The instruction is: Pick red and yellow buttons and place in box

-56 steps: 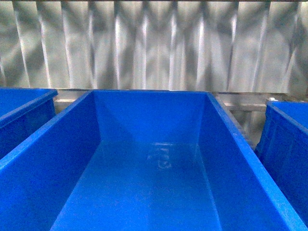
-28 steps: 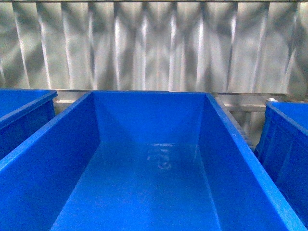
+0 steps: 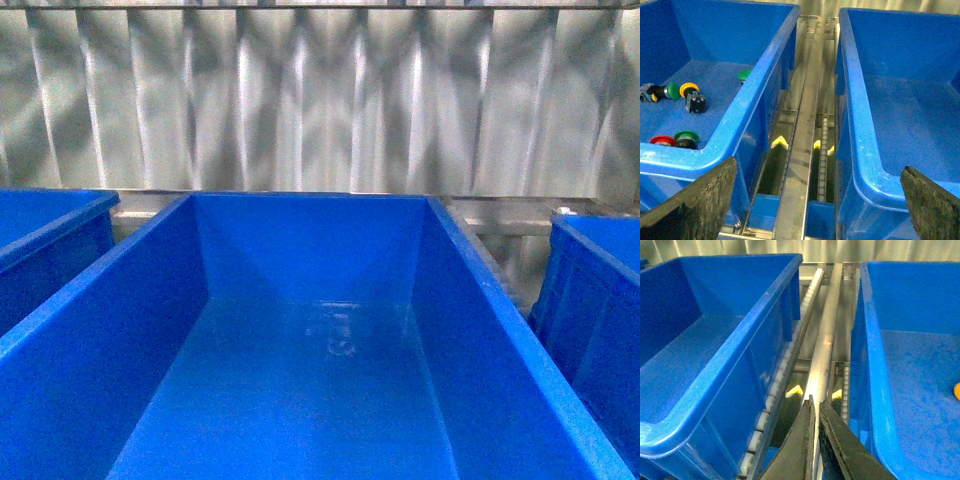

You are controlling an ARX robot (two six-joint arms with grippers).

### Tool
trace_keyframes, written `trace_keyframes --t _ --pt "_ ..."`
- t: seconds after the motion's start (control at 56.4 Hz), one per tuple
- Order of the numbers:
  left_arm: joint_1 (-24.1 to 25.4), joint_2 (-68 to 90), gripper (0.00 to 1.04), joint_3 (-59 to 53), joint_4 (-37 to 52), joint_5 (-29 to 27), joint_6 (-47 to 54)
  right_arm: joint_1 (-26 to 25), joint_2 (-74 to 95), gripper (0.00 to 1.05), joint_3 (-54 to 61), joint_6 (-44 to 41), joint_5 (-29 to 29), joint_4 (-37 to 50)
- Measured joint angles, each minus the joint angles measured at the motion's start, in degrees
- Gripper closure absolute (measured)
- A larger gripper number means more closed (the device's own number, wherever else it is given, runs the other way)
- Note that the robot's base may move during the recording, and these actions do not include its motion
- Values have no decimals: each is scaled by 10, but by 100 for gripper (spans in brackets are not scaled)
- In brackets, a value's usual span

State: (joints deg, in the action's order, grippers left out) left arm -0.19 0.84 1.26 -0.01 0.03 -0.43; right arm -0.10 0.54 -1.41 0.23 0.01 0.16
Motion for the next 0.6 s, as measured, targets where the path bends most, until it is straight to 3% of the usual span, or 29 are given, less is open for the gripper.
trace_keyframes --t 0.177,0.355,0.603 --pt "0 0 8 0 0 0 0 0 -2 100 0 -1 0 0" --pt "0 0 8 0 0 0 0 0 -2 58 0 -1 0 0" --pt "0 0 8 0 0 0 0 0 -2 18 0 -1 0 0"
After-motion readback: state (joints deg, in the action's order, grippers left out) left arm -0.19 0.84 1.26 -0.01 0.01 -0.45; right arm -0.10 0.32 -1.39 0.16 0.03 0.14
